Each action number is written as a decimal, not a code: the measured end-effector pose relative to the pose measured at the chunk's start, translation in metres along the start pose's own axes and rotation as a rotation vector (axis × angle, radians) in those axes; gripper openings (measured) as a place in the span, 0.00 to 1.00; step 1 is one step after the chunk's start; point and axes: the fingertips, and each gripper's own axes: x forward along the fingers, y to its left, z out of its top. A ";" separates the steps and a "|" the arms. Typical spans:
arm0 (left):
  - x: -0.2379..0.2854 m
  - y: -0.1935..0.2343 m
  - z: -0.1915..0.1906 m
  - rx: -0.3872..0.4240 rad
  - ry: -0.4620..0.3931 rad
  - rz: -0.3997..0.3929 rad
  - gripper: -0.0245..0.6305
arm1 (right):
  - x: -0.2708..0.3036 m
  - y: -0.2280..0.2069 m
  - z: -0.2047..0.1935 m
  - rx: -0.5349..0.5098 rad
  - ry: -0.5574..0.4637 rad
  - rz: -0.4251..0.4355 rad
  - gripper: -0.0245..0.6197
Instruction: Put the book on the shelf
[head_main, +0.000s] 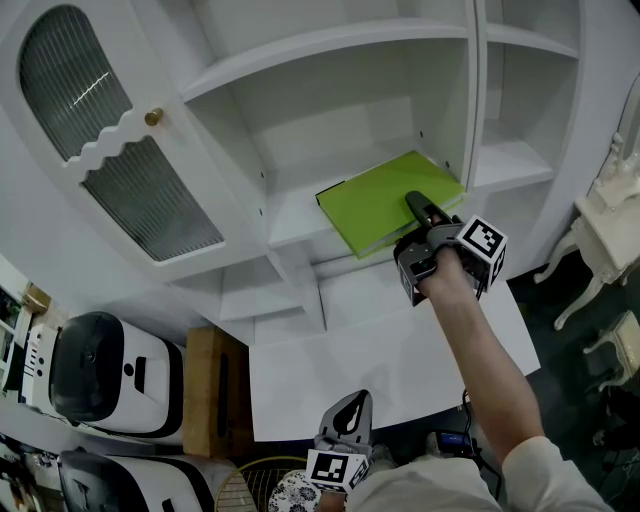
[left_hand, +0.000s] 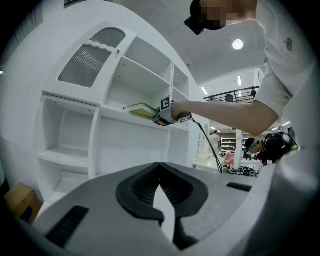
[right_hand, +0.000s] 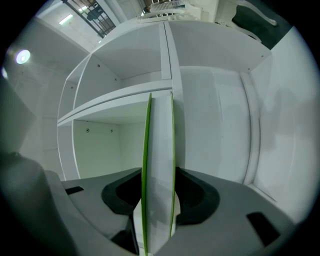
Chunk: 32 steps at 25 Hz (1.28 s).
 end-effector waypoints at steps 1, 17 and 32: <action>0.000 -0.001 0.000 0.001 -0.002 -0.002 0.04 | 0.000 0.002 0.000 -0.004 -0.002 0.012 0.30; -0.003 -0.001 0.000 0.000 -0.003 -0.003 0.04 | -0.008 0.018 -0.004 -0.081 0.020 0.125 0.48; -0.002 0.000 -0.003 -0.001 0.006 0.001 0.04 | -0.029 0.003 -0.005 -0.008 0.035 0.172 0.49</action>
